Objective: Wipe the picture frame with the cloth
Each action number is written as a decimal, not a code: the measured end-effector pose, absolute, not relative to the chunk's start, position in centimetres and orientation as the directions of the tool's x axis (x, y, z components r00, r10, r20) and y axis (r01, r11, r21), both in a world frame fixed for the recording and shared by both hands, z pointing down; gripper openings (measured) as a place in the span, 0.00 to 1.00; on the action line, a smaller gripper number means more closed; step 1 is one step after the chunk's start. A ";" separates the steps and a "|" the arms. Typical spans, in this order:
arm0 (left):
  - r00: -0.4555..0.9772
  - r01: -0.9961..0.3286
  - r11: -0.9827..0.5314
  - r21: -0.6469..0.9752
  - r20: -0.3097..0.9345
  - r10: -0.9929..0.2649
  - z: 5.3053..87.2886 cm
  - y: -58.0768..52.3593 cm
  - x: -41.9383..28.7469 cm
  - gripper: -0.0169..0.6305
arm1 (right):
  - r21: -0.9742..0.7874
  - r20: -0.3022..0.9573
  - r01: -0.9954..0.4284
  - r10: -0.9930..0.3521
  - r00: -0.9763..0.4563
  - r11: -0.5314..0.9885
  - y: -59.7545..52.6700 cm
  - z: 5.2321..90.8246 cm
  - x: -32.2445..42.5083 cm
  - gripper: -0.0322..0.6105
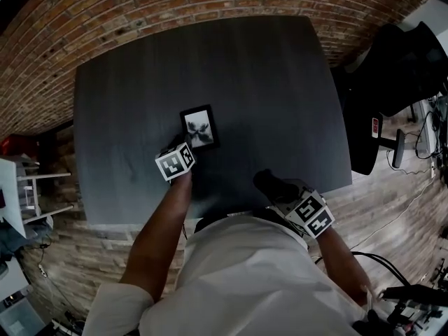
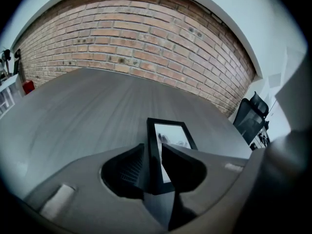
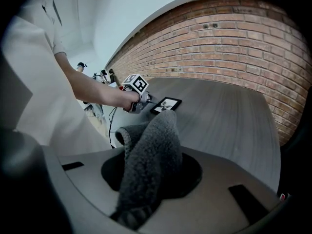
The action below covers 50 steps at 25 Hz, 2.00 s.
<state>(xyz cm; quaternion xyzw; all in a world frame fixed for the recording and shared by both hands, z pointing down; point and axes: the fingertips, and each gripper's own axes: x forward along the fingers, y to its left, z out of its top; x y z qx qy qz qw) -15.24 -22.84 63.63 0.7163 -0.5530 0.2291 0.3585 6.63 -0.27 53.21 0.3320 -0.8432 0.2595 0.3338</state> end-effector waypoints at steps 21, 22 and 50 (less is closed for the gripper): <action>0.531 -0.844 -0.311 0.436 0.607 -0.591 51.7 -5.7 -9.3 0.05 | -0.206 0.623 -0.536 -0.312 -0.717 0.819 0.9 51.2 7.9 0.18; 0.552 -0.832 -0.334 0.443 0.605 -0.573 51.3 -4.7 -8.4 0.05 | -0.207 0.620 -0.526 -0.305 -0.723 0.825 1.1 51.3 7.9 0.18; 0.639 -0.769 -0.440 0.464 0.555 -0.532 47.2 3.9 -6.2 0.05 | -0.160 0.609 -0.373 -0.206 -0.766 0.914 4.4 49.3 4.0 0.18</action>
